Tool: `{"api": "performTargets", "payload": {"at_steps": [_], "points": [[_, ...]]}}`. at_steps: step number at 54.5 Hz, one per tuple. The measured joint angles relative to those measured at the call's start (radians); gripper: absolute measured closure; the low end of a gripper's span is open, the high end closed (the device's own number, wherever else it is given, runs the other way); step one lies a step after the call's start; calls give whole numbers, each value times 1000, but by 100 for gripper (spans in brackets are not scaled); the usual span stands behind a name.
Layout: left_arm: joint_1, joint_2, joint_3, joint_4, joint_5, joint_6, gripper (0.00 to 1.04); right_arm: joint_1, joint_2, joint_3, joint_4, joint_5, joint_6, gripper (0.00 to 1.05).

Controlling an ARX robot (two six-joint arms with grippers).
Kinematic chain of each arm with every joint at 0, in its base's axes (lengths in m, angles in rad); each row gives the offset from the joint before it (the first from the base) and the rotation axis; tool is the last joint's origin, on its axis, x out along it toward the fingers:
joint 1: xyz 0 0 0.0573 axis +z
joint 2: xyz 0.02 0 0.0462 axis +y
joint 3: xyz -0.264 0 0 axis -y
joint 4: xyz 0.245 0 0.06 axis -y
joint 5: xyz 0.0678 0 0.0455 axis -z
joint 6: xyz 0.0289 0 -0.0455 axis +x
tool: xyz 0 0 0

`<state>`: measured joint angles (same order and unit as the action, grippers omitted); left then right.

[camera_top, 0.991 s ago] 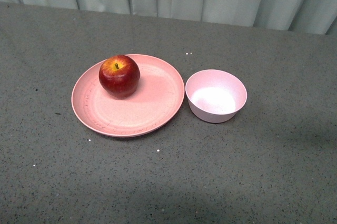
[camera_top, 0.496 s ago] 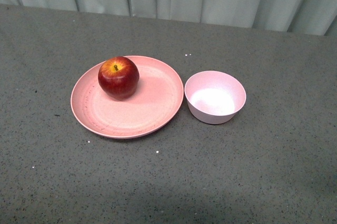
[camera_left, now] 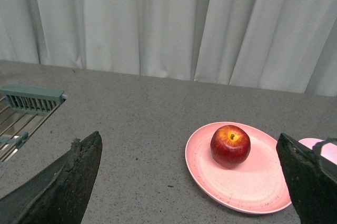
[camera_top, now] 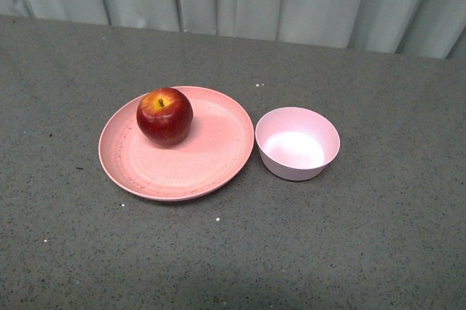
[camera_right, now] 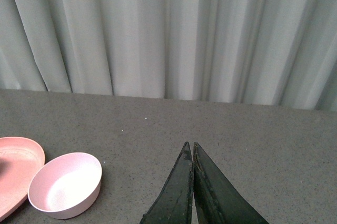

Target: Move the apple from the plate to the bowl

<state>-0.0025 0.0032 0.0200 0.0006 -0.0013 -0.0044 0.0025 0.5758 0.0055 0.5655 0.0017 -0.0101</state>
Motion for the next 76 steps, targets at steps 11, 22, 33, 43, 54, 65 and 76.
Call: {"api": "performTargets", "payload": {"at_steps": [11, 22, 33, 43, 54, 65, 76], "points": [[0, 0, 0, 0, 0, 0, 7, 0, -119, 0, -112, 0, 0, 104], [0, 0, 0, 0, 0, 0, 7, 0, -216, 0, -204, 0, 0, 104], [0, 0, 0, 0, 0, 0, 7, 0, -301, 0, -288, 0, 0, 104], [0, 0, 0, 0, 0, 0, 7, 0, -361, 0, -347, 0, 0, 104], [0, 0, 0, 0, 0, 0, 7, 0, -433, 0, -423, 0, 0, 104], [0, 0, 0, 0, 0, 0, 7, 0, -571, 0, -562, -2, 0, 104], [0, 0, 0, 0, 0, 0, 7, 0, -571, 0, -564, -2, 0, 77]]}}
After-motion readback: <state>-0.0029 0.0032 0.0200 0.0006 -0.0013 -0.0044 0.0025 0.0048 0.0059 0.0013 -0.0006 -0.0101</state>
